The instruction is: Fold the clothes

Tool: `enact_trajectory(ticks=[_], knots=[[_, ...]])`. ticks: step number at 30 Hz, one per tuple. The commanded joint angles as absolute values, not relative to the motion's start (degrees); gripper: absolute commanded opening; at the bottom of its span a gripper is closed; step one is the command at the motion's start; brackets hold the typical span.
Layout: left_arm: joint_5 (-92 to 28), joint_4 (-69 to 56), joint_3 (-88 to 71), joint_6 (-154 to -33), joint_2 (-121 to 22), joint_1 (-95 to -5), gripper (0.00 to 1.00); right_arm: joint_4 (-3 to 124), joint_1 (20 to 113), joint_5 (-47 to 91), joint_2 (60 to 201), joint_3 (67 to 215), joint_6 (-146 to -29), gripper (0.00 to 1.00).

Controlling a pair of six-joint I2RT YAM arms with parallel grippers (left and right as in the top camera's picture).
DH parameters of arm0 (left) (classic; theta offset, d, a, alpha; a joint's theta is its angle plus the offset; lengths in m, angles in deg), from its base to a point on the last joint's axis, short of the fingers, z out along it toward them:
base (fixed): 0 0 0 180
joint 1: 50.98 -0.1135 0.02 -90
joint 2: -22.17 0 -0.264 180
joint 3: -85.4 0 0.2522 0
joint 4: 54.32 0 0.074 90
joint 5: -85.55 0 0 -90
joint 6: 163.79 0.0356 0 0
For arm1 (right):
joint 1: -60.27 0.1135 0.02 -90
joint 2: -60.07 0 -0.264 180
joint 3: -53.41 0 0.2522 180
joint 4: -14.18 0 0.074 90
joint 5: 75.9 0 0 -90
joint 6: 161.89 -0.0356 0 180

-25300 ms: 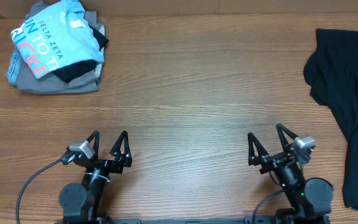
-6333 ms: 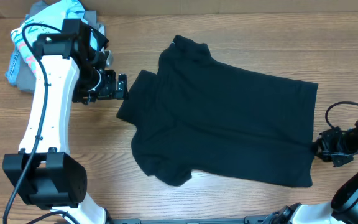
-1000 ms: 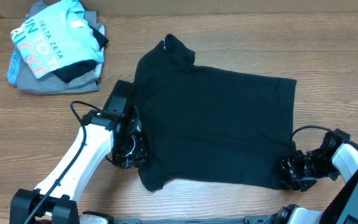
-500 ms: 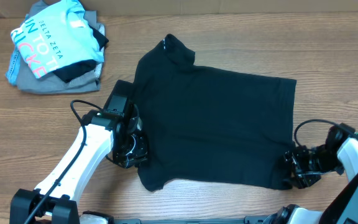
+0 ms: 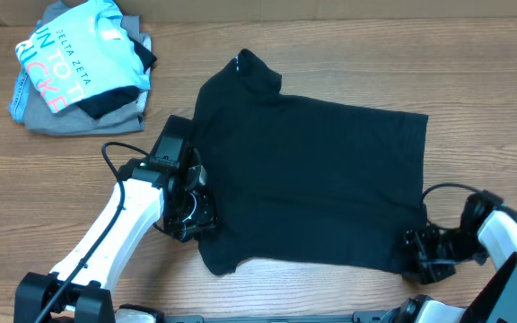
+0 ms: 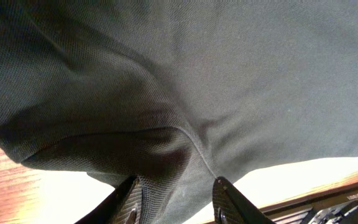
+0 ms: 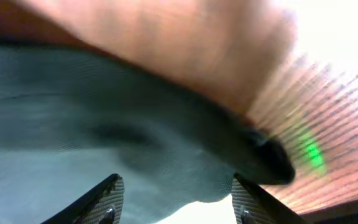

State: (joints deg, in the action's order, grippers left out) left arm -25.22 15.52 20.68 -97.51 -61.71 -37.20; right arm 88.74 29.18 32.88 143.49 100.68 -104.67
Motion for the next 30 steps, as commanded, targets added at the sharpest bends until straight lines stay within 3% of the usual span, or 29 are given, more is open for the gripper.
enact_trajectory(ticks=[1, 6, 9, 10, 14, 19, 25, 30], knots=[[-24.79, 15.25, 19.87, -96.44, -61.38, -37.55, 0.42, 86.92, 29.07, 31.46, 142.68, 97.73, -107.66, 0.56], [-24.81, 15.12, 19.87, -96.0, -61.38, -37.55, 0.43, 84.5, 29.02, 31.57, 142.68, 96.92, -107.73, 0.33], [-24.81, 15.19, 19.87, -95.98, -61.38, -37.55, 0.43, 85.17, 29.02, 32.12, 142.68, 98.19, -105.65, 0.08], [-24.81, 15.32, 19.87, -95.98, -61.38, -37.55, 0.42, 85.81, 29.02, 32.16, 142.68, 98.94, -104.62, 0.04], [-25.03, 15.76, 19.87, -95.0, -61.38, -37.55, 0.41, 88.65, 29.07, 34.63, 141.34, 102.04, -101.83, 0.04], [-27.41, 19.76, 18.82, -93.95, -61.36, -37.55, 0.21, 94.07, 29.09, 37.3, 137.04, 106.91, -97.26, 0.04], [-27.74, 26.64, 15.5, -91.54, -61.27, -37.55, 0.21, 99.14, 29.09, 38.96, 132.54, 109.6, -95.62, 0.04], [-23.61, 24.04, 13.6, -91.5, -61.29, -37.57, 0.18, 97.57, 29.09, 40.23, 131.99, 109.65, -95.62, 0.04]])
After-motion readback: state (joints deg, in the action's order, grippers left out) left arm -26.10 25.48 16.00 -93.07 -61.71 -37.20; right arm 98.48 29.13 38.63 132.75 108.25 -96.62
